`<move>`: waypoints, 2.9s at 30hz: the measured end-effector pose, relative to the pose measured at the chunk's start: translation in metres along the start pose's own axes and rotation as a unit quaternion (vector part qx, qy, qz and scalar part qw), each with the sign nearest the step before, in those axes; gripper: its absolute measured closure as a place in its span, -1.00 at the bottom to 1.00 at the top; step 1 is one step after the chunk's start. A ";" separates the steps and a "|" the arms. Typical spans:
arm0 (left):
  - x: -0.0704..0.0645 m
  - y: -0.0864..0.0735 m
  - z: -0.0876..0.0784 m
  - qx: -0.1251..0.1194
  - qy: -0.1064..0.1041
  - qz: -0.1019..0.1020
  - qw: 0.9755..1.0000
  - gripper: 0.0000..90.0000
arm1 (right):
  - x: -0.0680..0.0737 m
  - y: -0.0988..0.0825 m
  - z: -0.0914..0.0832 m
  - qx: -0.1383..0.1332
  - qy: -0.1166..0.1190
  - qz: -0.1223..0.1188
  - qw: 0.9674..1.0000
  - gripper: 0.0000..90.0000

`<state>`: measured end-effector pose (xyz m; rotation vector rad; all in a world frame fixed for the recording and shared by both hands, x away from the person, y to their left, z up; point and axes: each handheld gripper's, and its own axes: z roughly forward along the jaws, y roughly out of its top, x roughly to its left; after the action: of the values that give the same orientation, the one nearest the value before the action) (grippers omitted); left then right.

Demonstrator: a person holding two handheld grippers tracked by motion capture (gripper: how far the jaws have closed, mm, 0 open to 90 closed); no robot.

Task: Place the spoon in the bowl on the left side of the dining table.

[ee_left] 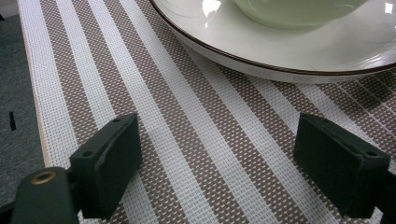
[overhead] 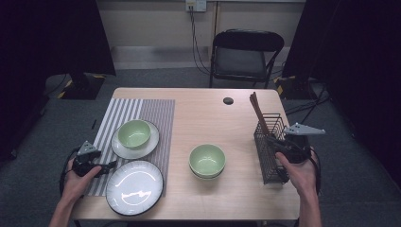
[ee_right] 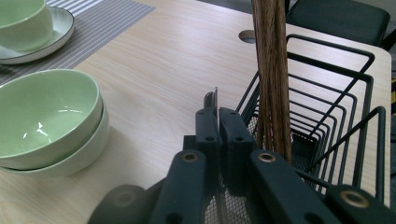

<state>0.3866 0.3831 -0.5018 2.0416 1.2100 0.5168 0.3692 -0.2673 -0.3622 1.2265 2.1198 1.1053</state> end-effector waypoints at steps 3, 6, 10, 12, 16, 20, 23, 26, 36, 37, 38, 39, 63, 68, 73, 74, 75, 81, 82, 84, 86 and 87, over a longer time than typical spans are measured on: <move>0.000 0.000 0.000 0.000 0.000 0.000 1.000 -0.68 | -0.002 0.000 -0.002 -0.006 0.003 -0.001 1.000 0.99; 0.000 0.000 0.000 0.000 0.000 0.000 1.000 -0.68 | -0.003 0.000 -0.004 -0.009 0.007 -0.005 1.000 1.00; 0.000 0.000 0.000 0.000 0.000 0.000 1.000 -0.68 | -0.005 0.000 -0.007 -0.013 0.005 -0.007 1.000 1.00; 0.000 0.000 0.000 0.000 0.000 0.000 1.000 -0.68 | -0.007 0.000 -0.008 -0.018 0.006 -0.008 1.000 1.00; 0.000 0.000 0.000 0.000 0.000 0.000 1.000 -0.68 | -0.007 0.003 -0.011 -0.025 0.008 -0.010 1.000 1.00; 0.000 0.000 0.000 0.000 0.000 0.000 1.000 -0.68 | -0.009 0.005 -0.013 -0.035 0.012 -0.002 0.999 1.00; 0.000 0.000 0.000 0.000 0.000 0.000 1.000 -0.68 | -0.010 0.005 -0.013 -0.042 0.015 -0.001 0.999 1.00; 0.000 0.000 0.000 0.000 0.000 0.000 1.000 -0.68 | -0.009 0.007 -0.014 -0.045 0.016 0.000 0.999 1.00; 0.000 0.000 0.000 0.000 0.000 0.000 1.000 -0.68 | -0.006 0.008 -0.018 -0.054 0.026 -0.008 0.998 1.00; 0.000 0.000 0.000 0.000 0.000 0.000 1.000 -0.68 | -0.006 0.008 -0.018 -0.057 0.029 -0.007 0.998 1.00; 0.000 0.000 0.000 0.000 -0.001 0.000 1.000 -0.68 | -0.006 0.008 -0.018 -0.058 0.031 -0.007 0.998 1.00; 0.000 0.000 0.000 0.000 0.000 0.000 1.000 -0.68 | -0.006 0.008 -0.018 -0.058 0.031 -0.007 0.998 1.00; 0.000 0.000 0.000 0.000 -0.001 0.000 1.000 -0.68 | -0.002 0.025 -0.031 -0.090 0.035 -0.020 0.995 1.00; 0.000 0.000 0.000 0.000 -0.001 0.000 1.000 -0.68 | -0.002 0.035 -0.038 -0.102 0.032 -0.023 0.994 1.00; 0.000 0.000 0.000 0.000 0.000 0.000 1.000 -0.68 | 0.001 0.044 -0.043 -0.108 0.034 -0.025 0.993 1.00; 0.000 0.000 0.000 0.000 0.000 0.000 1.000 -0.68 | 0.002 0.045 -0.044 -0.110 0.036 -0.027 0.993 1.00; 0.000 0.000 0.000 0.000 0.000 0.000 1.000 -0.68 | 0.002 0.046 -0.045 -0.112 0.037 -0.029 0.993 1.00; 0.000 0.000 0.000 0.000 0.000 0.000 1.000 -0.68 | 0.007 0.055 -0.048 -0.119 0.040 -0.037 0.991 1.00; 0.000 0.000 0.000 0.000 0.000 0.000 1.000 -0.68 | 0.008 0.057 -0.049 -0.121 0.040 -0.037 0.991 1.00; 0.000 0.000 0.000 0.000 0.000 0.000 1.000 -0.68 | 0.009 0.061 -0.050 -0.126 0.042 -0.039 0.990 1.00; 0.000 0.000 0.000 0.000 0.000 0.000 1.000 -0.68 | 0.011 0.065 -0.052 -0.128 0.041 -0.043 0.990 1.00; 0.000 0.000 0.000 0.000 0.000 0.000 1.000 -0.68 | 0.012 0.067 -0.053 -0.129 0.041 -0.045 0.990 1.00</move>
<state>0.3867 0.3831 -0.5019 2.0418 1.2094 0.5171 0.3599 -0.2600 -0.2769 0.9708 1.9929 1.3612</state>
